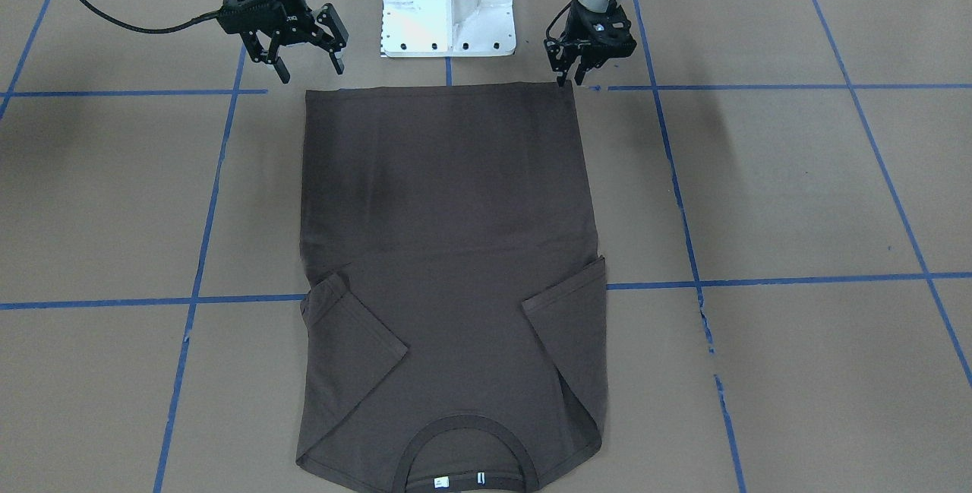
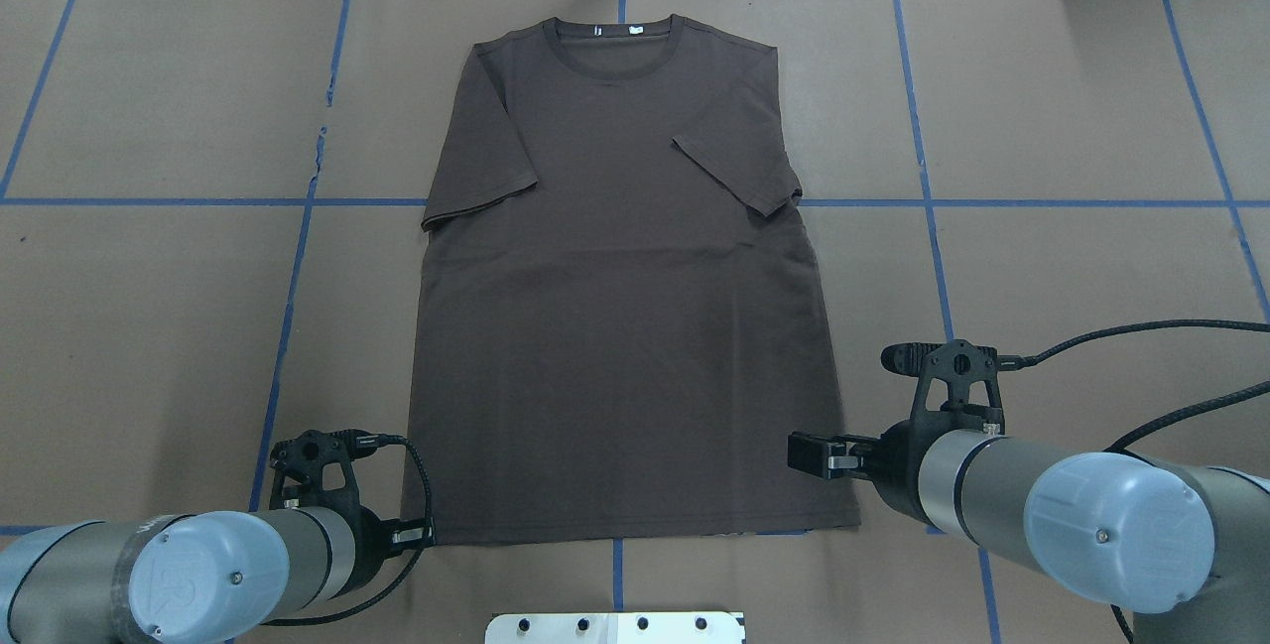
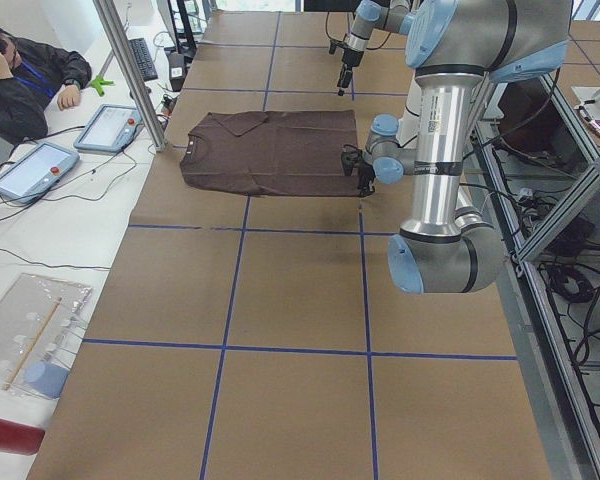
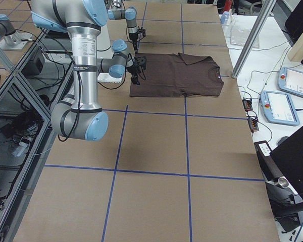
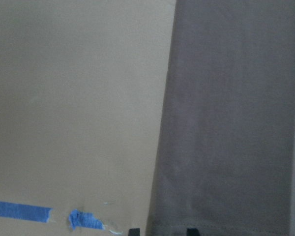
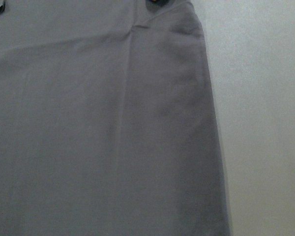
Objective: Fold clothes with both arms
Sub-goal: 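Pinch the hem corners with both grippers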
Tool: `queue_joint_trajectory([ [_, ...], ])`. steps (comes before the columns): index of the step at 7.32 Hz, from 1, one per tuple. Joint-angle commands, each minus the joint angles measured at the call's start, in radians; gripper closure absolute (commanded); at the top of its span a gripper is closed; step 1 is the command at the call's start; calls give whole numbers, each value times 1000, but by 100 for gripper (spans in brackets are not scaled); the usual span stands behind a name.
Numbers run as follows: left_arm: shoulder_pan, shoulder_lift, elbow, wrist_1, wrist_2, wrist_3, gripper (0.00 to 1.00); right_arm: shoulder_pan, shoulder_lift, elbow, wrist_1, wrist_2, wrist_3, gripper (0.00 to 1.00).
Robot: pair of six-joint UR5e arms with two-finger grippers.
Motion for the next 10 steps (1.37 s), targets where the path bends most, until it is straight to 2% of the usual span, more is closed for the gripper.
queue_joint_trajectory([
  [1,4,-3,0,0,0,0,58,0,1,0,0,0,0,0],
  [6,5,-6,14,0,0,-1,62,0,0,0,0,0,0,0],
  [9,5,-6,14,0,0,0,100,0,1,0,0,0,0,0],
  [10,5,-5,14,0,0,0,100,0,1,0,0,1,0,0],
])
